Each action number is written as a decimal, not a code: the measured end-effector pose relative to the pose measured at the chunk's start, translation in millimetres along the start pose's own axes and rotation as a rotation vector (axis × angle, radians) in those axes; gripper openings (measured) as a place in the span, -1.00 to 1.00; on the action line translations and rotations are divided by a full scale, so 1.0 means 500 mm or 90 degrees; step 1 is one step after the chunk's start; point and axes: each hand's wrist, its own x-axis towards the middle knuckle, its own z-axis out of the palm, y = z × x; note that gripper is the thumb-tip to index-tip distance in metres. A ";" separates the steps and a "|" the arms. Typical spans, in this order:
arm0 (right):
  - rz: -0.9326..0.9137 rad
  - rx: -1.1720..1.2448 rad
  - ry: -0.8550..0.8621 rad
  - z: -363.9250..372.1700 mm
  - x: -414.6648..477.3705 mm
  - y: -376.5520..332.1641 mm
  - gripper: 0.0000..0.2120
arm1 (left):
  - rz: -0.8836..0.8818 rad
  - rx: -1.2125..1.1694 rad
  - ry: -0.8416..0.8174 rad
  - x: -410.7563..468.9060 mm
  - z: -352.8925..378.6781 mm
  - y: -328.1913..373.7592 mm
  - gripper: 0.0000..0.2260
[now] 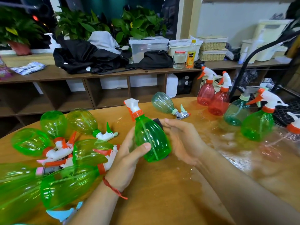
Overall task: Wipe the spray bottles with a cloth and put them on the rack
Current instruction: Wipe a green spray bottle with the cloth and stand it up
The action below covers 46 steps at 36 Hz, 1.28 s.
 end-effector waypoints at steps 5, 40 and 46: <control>-0.023 -0.056 0.013 -0.009 0.018 -0.014 -0.58 | -0.012 0.018 0.004 0.004 0.001 -0.010 -0.35; -0.316 -0.070 0.328 0.061 -0.003 0.062 -0.60 | 0.051 -0.172 0.170 0.022 -0.004 0.014 -0.46; -0.280 -0.098 0.301 0.100 -0.030 0.100 -0.64 | 0.026 -0.231 0.223 0.028 -0.010 0.012 -0.45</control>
